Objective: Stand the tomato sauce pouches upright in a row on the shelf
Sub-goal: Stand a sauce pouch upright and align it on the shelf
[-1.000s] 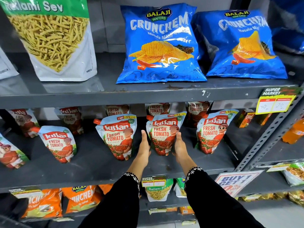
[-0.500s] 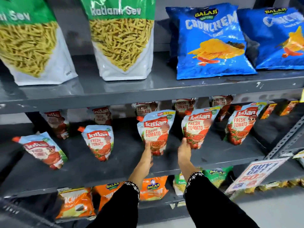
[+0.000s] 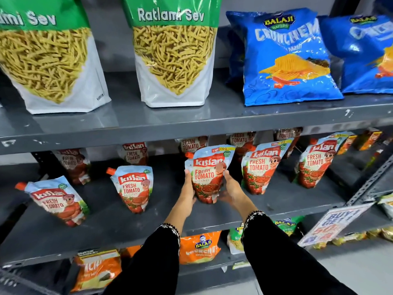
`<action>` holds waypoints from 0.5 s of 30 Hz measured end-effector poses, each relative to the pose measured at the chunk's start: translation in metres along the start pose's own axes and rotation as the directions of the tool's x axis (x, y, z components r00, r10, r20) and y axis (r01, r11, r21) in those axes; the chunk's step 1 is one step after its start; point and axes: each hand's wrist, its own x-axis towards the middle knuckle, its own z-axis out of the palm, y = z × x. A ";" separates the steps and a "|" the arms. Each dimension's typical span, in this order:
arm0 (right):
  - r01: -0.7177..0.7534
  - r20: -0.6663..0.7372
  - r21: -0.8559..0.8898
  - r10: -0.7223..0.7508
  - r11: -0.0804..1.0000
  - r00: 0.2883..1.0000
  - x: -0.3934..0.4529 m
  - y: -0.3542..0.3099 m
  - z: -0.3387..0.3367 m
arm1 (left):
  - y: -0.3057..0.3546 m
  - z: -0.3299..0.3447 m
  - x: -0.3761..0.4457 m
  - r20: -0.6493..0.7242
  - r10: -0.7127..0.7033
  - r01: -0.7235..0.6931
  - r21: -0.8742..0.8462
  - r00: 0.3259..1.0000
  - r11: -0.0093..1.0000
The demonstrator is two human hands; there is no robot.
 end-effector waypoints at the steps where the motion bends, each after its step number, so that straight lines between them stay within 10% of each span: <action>1: 0.001 0.007 -0.030 -0.001 1.000 1.000 0.003 0.000 0.001 | 0.000 -0.001 0.003 -0.011 0.006 -0.006 0.002 1.000 1.000; 15: 0.013 0.030 -0.099 -0.010 0.995 0.999 -0.001 0.002 0.008 | -0.001 -0.012 0.011 -0.074 0.025 -0.025 0.002 0.997 1.000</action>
